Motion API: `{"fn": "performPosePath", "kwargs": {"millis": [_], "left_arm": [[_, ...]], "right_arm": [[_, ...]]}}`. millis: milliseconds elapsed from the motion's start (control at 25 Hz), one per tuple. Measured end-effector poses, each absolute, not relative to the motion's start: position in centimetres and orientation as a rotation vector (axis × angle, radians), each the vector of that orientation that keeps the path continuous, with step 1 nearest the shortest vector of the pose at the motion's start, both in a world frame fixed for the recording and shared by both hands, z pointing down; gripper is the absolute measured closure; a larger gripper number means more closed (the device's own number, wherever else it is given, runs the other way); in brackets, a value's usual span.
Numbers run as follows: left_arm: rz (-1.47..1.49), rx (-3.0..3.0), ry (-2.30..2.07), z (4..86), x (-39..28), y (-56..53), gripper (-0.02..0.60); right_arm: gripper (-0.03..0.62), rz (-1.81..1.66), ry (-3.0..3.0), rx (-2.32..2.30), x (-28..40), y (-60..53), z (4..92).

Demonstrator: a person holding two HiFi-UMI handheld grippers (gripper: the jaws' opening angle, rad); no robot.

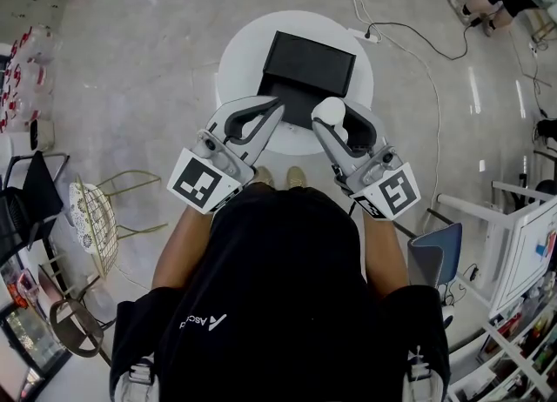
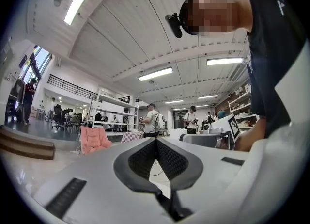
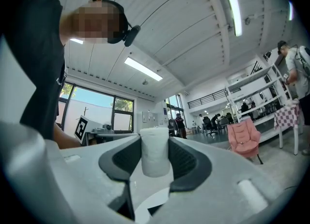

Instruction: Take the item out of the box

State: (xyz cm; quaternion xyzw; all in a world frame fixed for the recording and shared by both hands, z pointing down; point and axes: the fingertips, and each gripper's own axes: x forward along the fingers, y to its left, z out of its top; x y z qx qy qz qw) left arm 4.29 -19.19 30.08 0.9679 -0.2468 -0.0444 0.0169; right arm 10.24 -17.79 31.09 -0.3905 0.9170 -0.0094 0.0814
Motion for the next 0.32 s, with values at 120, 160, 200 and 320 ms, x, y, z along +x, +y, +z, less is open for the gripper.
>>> {"fn": "performPosePath", "kwargs": {"millis": [120, 160, 200, 320], "left_arm": [[-0.121, 2.999, -0.785, 30.27, 4.11, -19.24, 0.581], [-0.124, 2.998, -0.788, 30.26, 4.03, -19.29, 0.581], [-0.123, 2.997, -0.79, 30.32, 3.93, -19.33, 0.583], [-0.12, 2.999, -0.792, 30.44, 3.62, -19.45, 0.581]], "right_arm": [[0.424, -0.03, 2.741, -1.162, 10.22, -17.81, 31.05], [0.424, -0.03, 2.741, -1.161, 10.18, -17.85, 31.05], [0.424, -0.031, 2.74, -1.161, 10.13, -17.89, 31.06], [0.424, -0.031, 2.74, -1.162, 9.96, -18.02, 31.21]]}}
